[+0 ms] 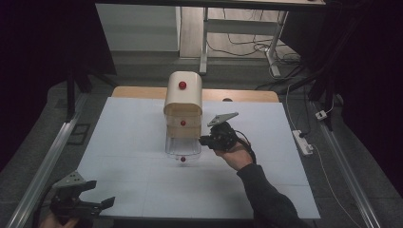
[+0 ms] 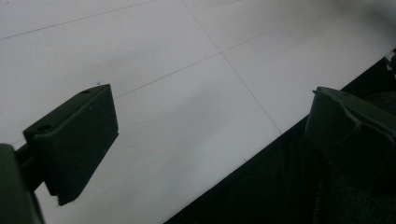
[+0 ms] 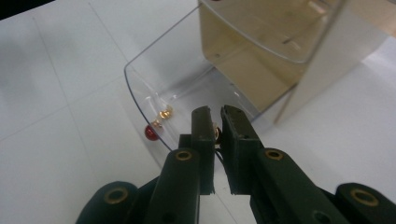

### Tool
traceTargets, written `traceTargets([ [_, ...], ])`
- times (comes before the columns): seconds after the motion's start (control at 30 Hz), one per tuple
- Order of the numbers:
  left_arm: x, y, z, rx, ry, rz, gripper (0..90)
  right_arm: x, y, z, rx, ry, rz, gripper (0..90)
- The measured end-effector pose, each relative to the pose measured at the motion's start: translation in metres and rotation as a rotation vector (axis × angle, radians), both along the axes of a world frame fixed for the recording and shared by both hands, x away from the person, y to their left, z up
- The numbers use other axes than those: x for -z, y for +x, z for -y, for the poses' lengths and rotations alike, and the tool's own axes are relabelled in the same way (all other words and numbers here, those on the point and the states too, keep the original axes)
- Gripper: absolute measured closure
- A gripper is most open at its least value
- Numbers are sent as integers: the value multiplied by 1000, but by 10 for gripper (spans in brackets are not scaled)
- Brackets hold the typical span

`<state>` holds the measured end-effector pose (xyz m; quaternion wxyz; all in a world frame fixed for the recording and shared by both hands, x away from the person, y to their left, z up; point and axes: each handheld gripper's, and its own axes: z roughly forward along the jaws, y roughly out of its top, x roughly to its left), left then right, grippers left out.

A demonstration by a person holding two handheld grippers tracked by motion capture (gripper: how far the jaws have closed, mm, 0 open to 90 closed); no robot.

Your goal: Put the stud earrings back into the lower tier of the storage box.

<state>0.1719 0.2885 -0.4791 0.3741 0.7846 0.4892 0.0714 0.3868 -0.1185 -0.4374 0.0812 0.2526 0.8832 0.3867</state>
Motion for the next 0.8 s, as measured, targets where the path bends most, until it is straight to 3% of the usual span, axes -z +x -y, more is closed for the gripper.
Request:
traceTargets([
  [0.6,0,0,1,2,5,-3,25,31,-4,-30,-24,-62,-19,835],
  [0.8,0,0,1,2,5,-3,25,33,-3,-31,-9,-61,-29,759],
])
